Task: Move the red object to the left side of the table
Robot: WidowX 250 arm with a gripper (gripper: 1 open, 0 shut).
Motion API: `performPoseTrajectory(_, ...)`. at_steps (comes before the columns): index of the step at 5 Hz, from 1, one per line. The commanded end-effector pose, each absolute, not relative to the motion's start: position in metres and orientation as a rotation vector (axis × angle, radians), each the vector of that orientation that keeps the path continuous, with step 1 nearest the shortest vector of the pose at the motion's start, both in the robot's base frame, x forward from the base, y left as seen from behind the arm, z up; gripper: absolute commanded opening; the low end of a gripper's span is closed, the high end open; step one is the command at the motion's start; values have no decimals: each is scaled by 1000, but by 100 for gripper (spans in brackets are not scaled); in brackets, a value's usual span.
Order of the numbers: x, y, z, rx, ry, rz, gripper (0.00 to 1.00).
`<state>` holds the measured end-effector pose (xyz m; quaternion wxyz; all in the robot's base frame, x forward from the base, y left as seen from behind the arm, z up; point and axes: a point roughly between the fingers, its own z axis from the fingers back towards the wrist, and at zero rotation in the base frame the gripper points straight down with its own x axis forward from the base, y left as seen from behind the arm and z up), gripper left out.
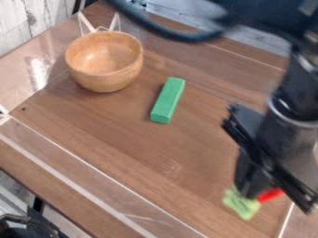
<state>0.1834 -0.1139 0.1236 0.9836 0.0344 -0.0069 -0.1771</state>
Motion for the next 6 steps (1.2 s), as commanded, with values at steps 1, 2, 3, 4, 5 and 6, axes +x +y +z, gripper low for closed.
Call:
performPoseTrajectory(1, 178, -82, 136, 80, -49, -317, 0)
performPoseTrajectory(2, 176, -51, 135, 99, -48, -290, 0)
performPoseTrajectory(3, 177, -38, 139, 94, -64, -309, 0)
performPoseTrajectory(4, 177, -33, 152, 94, -83, -308, 0)
performPoseTrajectory(5, 179, -24, 165, 88, -102, -308, 0)
performPoseTrajectory(6, 181, -12, 177, 86, -117, -301, 0)
